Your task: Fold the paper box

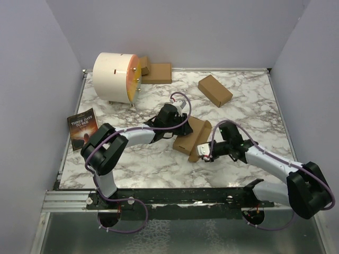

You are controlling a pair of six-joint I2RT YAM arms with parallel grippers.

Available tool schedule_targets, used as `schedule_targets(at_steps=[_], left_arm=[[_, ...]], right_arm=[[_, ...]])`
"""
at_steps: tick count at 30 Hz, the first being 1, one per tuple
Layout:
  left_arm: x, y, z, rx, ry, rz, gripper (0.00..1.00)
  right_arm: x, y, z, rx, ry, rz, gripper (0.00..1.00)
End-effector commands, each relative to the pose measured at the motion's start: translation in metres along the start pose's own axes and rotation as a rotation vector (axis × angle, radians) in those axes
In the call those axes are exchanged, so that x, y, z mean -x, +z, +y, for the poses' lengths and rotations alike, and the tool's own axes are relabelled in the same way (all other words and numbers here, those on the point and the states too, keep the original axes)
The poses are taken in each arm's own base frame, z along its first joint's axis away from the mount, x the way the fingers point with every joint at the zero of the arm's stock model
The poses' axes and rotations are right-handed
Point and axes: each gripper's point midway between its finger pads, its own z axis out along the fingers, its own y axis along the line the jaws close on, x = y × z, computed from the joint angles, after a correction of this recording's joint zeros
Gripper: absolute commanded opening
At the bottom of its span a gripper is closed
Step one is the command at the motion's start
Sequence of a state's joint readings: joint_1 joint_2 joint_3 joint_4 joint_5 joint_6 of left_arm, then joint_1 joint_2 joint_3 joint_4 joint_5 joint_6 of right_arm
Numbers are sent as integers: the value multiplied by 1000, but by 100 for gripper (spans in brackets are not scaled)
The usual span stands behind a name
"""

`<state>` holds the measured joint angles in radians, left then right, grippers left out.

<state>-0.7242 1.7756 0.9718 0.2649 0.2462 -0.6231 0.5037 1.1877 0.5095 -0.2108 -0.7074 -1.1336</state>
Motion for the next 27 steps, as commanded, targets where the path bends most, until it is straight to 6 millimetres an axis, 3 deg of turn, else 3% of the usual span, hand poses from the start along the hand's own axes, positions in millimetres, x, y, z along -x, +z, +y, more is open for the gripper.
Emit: schedule_targets(at_steps=[1,5,10,14,22,27], left_arm=[[-42,2,26,73,-42,142,33],[-42,1,26,72,-48,135,33],[-43,3,26,68,-50,139,33],[-44,2,26,68,-53,139,33],[-43,2,25,65,-55,139,33],[-43,1,25,65,-53,139,33]], right_arm=[[20,6,56,236,20,-150,39],[19,20,64,244,2,-110,52],[8,37,57,188,-7,-31,51],[2,42,44,107,-23,15,48],[-5,38,21,-11,-42,73,33],[-5,34,14,-38,-38,87,30]])
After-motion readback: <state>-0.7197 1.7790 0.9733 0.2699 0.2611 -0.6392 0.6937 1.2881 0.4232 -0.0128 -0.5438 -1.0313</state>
